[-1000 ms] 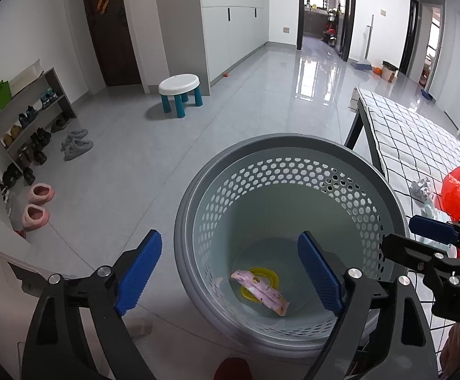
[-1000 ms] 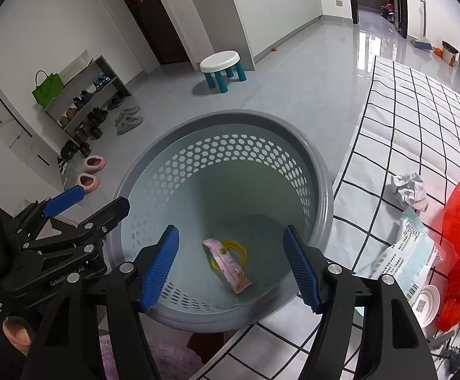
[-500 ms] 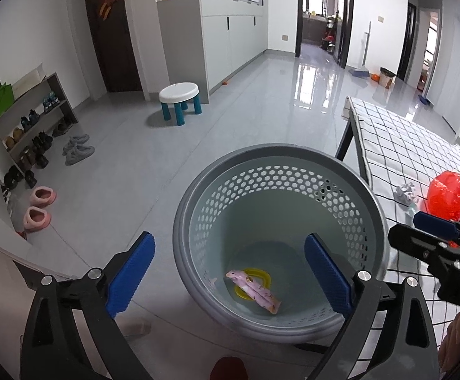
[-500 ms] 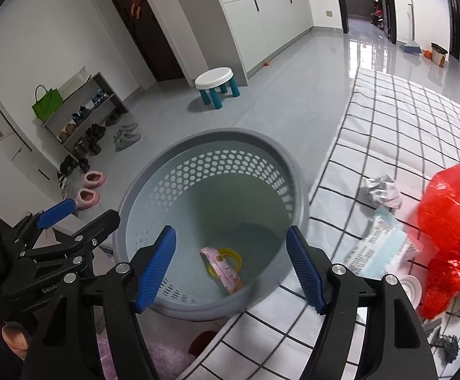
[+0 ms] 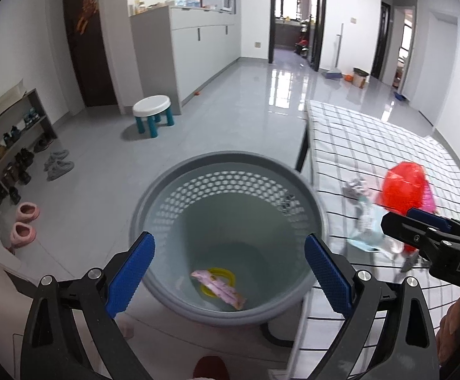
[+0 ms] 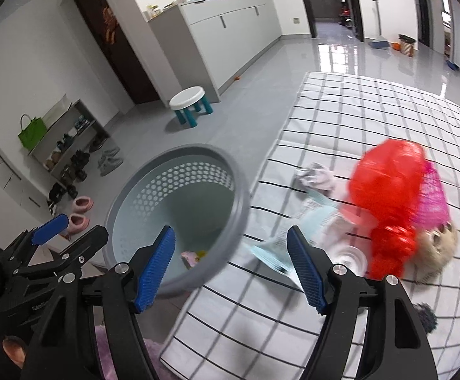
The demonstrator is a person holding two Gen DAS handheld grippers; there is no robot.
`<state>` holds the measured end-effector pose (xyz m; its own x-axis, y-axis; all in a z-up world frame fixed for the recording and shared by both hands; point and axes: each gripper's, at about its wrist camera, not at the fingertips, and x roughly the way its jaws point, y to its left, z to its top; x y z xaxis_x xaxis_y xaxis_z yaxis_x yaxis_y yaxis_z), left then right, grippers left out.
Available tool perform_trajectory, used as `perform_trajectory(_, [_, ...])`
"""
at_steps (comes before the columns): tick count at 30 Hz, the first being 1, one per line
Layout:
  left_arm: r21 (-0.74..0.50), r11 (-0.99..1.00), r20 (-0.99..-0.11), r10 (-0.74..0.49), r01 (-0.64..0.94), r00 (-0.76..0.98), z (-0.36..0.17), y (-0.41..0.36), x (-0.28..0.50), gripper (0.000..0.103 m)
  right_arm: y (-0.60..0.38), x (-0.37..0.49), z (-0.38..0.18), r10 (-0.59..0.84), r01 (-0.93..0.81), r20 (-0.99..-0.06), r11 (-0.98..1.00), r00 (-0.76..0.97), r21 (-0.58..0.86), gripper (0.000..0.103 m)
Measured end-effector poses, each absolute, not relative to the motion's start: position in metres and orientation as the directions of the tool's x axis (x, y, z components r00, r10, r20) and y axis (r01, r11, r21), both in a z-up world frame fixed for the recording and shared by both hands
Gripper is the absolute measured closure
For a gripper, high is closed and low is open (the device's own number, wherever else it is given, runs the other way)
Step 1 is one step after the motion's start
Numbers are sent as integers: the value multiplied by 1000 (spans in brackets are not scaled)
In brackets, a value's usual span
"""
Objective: Collect trash
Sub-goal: 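Move both open grippers back over the mat of trash, then grasp the dark spiky toy with the right gripper while the left gripper grasps the grey bow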
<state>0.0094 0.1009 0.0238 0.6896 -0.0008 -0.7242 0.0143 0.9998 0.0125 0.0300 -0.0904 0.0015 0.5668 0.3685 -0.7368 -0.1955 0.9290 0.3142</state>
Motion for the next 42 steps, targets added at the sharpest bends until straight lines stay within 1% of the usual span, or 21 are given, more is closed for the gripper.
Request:
perform_trajectory(8, [-38, 995, -723, -91, 92, 685, 23, 60, -3, 9, -132, -1, 3, 304, -127, -742, 950, 598, 287, 33])
perform_trajectory(18, [-13, 979, -737, -148, 205, 659, 15, 5, -17, 9, -195, -31, 3, 228, 5, -734, 954, 640, 301, 33])
perform_trajectory(22, [-81, 970, -742, -211, 228, 636, 13, -7, -16, 9, -213, -40, 3, 206, 40, -730, 952, 651, 304, 33])
perform_trajectory(25, [-106, 965, -732, -239, 239, 638, 13, -15, -14, 9, -222, -44, 1, 191, 63, -731, 950, 655, 305, 33])
perform_trajectory(31, [-58, 964, -740, -215, 258, 637, 10, -32, -5, 9, -237, -49, -7, 165, 95, -744, 951, 648, 294, 33])
perform_trajectory(33, [-33, 965, -743, -197, 259, 640, 7, -35, -2, 9, -240, -49, -11, 158, 100, -749, 953, 643, 287, 31])
perform_trajectory(39, [38, 963, -729, -157, 268, 667, 0, -43, 2, 9, -251, -49, -27, 140, 104, -781, 962, 609, 253, 31])
perform_trajectory(42, [52, 960, -738, -149, 276, 658, -6, -48, 2, 9, -261, -50, -39, 116, 117, -802, 967, 586, 226, 31])
